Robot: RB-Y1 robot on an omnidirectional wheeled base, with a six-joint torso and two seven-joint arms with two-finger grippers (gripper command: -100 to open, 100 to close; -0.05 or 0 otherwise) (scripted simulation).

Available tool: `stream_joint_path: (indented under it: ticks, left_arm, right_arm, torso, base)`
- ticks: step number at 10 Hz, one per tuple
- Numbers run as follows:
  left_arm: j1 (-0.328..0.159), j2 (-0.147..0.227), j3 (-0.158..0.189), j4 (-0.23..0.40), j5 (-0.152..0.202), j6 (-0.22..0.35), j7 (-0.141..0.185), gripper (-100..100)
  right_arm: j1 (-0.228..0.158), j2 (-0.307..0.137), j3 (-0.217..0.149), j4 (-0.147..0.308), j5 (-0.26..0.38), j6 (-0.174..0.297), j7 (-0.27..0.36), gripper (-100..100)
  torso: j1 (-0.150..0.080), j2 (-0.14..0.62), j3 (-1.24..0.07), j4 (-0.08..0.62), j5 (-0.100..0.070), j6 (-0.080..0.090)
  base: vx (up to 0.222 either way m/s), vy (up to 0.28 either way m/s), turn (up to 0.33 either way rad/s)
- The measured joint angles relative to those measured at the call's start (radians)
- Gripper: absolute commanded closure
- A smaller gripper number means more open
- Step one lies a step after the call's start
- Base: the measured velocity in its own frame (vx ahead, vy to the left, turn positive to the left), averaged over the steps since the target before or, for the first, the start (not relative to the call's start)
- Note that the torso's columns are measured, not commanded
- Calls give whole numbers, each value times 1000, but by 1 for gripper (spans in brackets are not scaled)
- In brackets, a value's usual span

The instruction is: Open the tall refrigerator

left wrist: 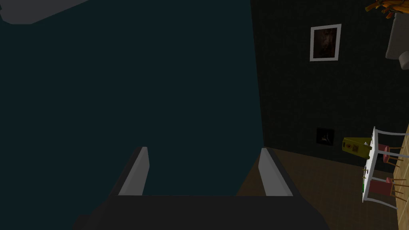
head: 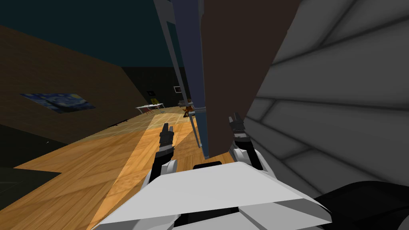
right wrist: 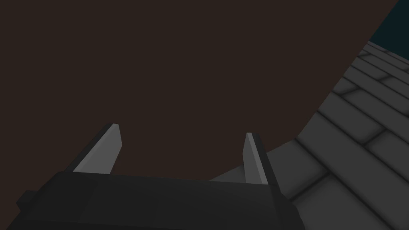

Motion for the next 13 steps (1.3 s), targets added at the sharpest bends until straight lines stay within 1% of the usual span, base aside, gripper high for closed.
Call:
stream_joint_path:
  ticks: [1, 2, 9, 10, 11, 13]
  left_arm:
    - [0, 0, 0, 0, 0, 0, 0, 0]
    - [0, 0, 0, 0, 0, 0, 0, 0]
    - [0, 0, 0, 0, 0, 0, 0, 0]
    - [0, 0, 0, 0, 0, 0, 0, 0]
    - [0, 0, 0, 0, 0, 0, 0, 0]
    - [0, 0, 0, 0, 0, 0, 0, 0]
  right_arm:
    - [0, 0, 0, 0, 0, 0, 0, 0]
    - [0, 0, 0, 0, 0, 0, 0, 0]
    - [0, 0, 0, 0, 0, 0, 0, 0]
    - [0, 0, 0, 0, 0, 0, 0, -100]
    - [1, -16, -6, -5, 9, 0, -1, -100]
    - [5, -58, -29, -16, 43, -6, -7, -100]
  torso:
    - [0, 40, -82, 41, 0, 0]
    - [0, 104, -209, 105, 0, 0]
    - [0, 618, -1234, 617, 0, 0]
    - [0, 691, -1382, 691, 0, 0]
    - [1, 725, -1451, 724, 0, 0]
    - [2, 737, -1475, 737, 1, 0]
  base:
    - [0, 0, 0]
    - [0, 0, 0]
    - [0, 0, 0]
    - [8, 15, -4]
    - [11, 30, -11]
    - [3, 57, -16]
